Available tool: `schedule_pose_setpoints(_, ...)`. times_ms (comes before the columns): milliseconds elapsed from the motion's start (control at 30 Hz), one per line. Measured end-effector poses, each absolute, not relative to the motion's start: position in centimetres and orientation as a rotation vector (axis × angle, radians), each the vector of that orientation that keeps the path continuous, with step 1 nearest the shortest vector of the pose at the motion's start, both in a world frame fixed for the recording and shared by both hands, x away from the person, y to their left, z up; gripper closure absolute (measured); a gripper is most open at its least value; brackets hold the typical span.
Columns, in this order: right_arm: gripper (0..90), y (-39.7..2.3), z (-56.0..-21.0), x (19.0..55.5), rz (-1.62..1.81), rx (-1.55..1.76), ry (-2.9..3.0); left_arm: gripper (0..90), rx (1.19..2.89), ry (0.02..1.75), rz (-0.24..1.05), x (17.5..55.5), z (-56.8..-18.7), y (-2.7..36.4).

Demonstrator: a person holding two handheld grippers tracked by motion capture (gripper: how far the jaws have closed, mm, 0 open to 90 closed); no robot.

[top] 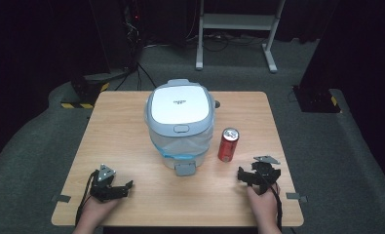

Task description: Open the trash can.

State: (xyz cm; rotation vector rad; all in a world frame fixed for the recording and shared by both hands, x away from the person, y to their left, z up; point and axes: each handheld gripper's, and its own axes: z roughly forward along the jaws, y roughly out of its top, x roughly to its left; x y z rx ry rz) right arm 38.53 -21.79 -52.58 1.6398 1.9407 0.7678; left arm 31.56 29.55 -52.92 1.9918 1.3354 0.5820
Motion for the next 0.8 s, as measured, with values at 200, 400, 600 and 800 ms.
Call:
schedule_pose_setpoints(200, 0.3, -21.82, -52.59, 38.49, 0.769, 1.623, 1.957, 13.2, 1.986, 1.338, 0.579, 31.61, -52.92, 29.58)
schedule_pose_setpoints(400, 0.4, -22.17, -52.54, 38.20, 0.815, 1.624, 1.965, 14.1, 1.983, 1.343, 0.582, 31.56, -52.91, 29.59)
schedule_pose_setpoints(600, 0.3, -22.07, -52.55, 38.13, 0.803, 1.621, 1.967, 15.3, 1.978, 1.348, 0.587, 31.44, -52.90, 29.67)
schedule_pose_setpoints(800, 0.3, -21.97, -52.57, 38.18, 0.793, 1.613, 1.975, 16.5, 1.979, 1.340, 0.586, 31.35, -52.88, 29.85)
